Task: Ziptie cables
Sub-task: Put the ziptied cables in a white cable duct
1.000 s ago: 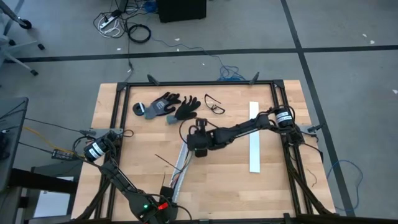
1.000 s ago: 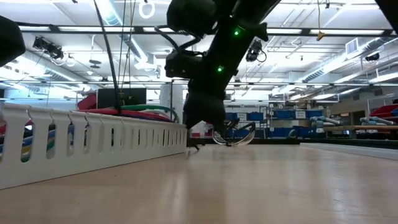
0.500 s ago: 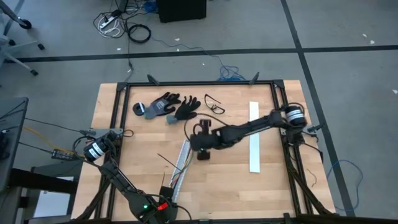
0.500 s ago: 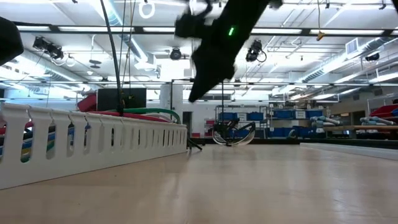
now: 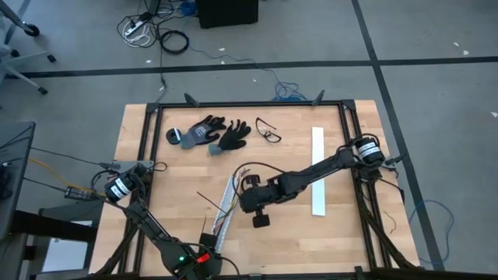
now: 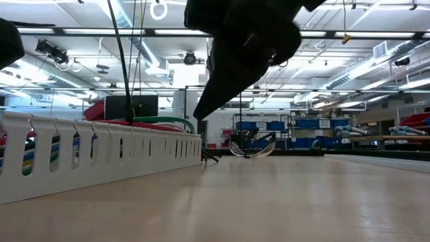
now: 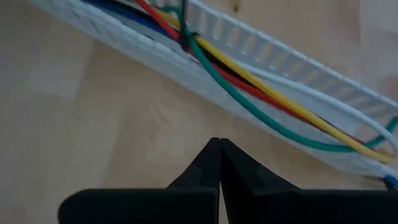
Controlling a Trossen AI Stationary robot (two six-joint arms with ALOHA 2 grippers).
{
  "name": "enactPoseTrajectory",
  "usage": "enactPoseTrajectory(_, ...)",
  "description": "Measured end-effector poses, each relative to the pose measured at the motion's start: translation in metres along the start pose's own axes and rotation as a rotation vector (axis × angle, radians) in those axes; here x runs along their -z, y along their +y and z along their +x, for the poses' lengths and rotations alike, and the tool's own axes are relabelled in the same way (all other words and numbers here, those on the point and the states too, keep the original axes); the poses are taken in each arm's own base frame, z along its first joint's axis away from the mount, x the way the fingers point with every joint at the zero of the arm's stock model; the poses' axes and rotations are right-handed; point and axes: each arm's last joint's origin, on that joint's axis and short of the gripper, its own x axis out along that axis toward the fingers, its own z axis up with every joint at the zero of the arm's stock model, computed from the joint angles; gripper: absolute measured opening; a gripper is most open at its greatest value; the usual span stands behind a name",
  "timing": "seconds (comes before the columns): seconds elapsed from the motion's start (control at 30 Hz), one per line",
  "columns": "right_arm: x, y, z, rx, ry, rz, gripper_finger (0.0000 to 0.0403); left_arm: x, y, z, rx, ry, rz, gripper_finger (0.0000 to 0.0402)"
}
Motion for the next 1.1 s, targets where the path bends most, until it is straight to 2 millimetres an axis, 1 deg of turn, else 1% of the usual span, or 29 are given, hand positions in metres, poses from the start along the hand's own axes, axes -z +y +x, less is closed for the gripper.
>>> enactPoseTrajectory(0.13, -0.002, -0.014, 0.003, 0.024, -0.019, -0.004, 0.0000, -0.001, 0.000, -0.001, 0.000, 0.000, -0.001, 0.0156)
enactPoseTrajectory(0.23, -0.004, -0.024, 0.004, 0.004, -0.040, 0.005, 0.0000, -0.001, 0.000, 0.000, 0.003, 0.002, -0.002, 0.0156)
enactPoseTrajectory(0.67, -0.006, -0.054, 0.007, 0.023, -0.066, 0.008, 0.0000, -0.001, 0.001, 0.000, 0.002, 0.004, -0.001, 0.0156)
enactPoseTrajectory(0.8, -0.008, -0.064, 0.008, 0.002, -0.086, 0.012, 0.0000, -0.001, 0.001, 0.000, 0.000, 0.003, -0.001, 0.0156)
enactPoseTrajectory(0.9, -0.004, -0.070, 0.018, -0.012, -0.077, 0.017, 0.0000, -0.001, 0.001, 0.000, -0.004, 0.000, -0.001, 0.0156)
enactPoseTrajectory(1.03, 0.008, -0.078, 0.041, -0.033, -0.034, 0.025, 0.0000, -0.001, 0.001, -0.001, -0.011, -0.004, -0.003, 0.0156)
enactPoseTrajectory(1.1, 0.010, -0.082, 0.043, -0.017, -0.030, 0.028, 0.0000, -0.001, 0.001, -0.001, -0.018, -0.001, -0.005, 0.0156)
